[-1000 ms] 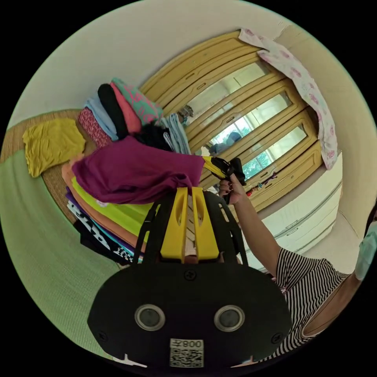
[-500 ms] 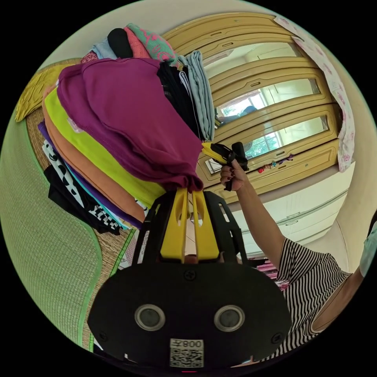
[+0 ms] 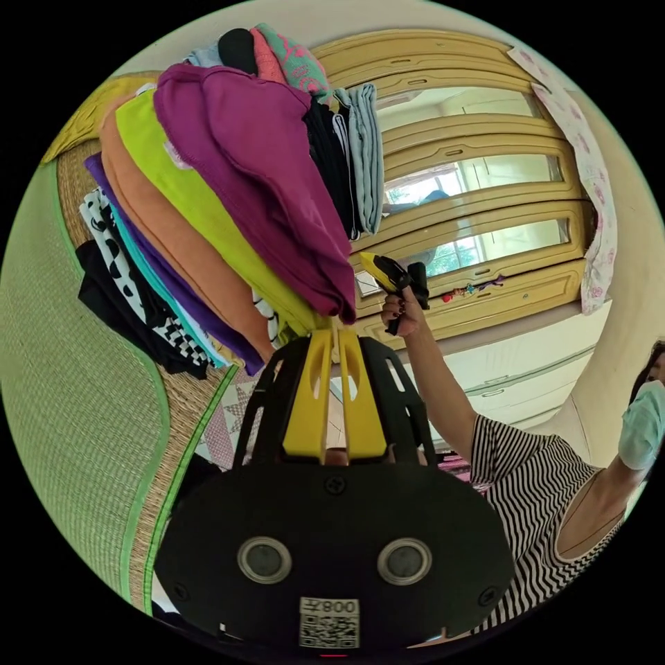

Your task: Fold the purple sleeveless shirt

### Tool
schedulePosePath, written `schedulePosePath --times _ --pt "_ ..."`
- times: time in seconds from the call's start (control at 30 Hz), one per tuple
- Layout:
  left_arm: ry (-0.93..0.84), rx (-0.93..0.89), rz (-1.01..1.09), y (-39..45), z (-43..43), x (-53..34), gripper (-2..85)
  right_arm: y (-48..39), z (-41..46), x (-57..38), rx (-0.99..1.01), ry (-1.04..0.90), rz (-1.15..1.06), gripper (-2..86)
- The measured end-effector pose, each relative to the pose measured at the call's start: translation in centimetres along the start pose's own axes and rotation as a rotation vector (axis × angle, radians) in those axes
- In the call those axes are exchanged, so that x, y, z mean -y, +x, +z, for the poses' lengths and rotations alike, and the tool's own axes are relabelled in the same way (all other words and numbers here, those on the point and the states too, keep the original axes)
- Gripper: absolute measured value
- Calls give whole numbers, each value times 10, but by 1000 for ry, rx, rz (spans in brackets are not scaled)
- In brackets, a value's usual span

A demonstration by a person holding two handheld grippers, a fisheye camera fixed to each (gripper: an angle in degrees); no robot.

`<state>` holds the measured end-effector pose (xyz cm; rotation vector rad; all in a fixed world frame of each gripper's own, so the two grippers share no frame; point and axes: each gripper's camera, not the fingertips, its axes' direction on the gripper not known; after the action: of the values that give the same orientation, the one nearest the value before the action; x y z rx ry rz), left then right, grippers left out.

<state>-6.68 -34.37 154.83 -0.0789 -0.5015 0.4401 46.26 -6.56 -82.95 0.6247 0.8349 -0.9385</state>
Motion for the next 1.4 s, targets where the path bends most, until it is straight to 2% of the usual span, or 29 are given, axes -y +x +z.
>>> schedulePosePath --times 0.13,0.3,0.4,0.47,0.6,0.7,0.83,0.87,0.97,1.03,1.13,1.23,1.4 --pt "69 4 9 1 -13 -8 6 -61 10 -19 -90 37 -157 1" --pt "103 70 80 13 -12 8 3 -140 77 -44 -427 9 -369 1" --pt "27 166 33 2 5 18 2 -140 130 -48 -642 -102 -351 1" --pt "23 143 19 -3 8 14 2 -141 147 -54 -664 -117 -348 1" --pt "58 190 106 12 -4 -3 2 -156 151 -72 -633 -45 -321 1" --pt "64 324 212 25 -23 -31 1 -188 140 -95 -627 45 -381 0" --pt "32 695 268 22 -48 -83 1 -256 130 -148 -571 249 -546 0" --pt "-8 806 238 13 -51 -97 1 -275 134 -165 -509 281 -597 0" --pt "-137 954 144 -21 -52 -129 1 -316 163 -194 -304 272 -713 1" --pt "-200 979 94 -39 -52 -145 1 -339 191 -205 -233 238 -764 1" --pt "-270 1036 43 -61 -51 -169 1 -379 240 -213 -228 204 -823 3" --pt "-217 1010 49 -65 -60 -189 2 -411 287 -209 -236 197 -881 8" --pt "-146 948 33 -71 -83 -216 3 -438 399 -169 -202 62 -902 58"
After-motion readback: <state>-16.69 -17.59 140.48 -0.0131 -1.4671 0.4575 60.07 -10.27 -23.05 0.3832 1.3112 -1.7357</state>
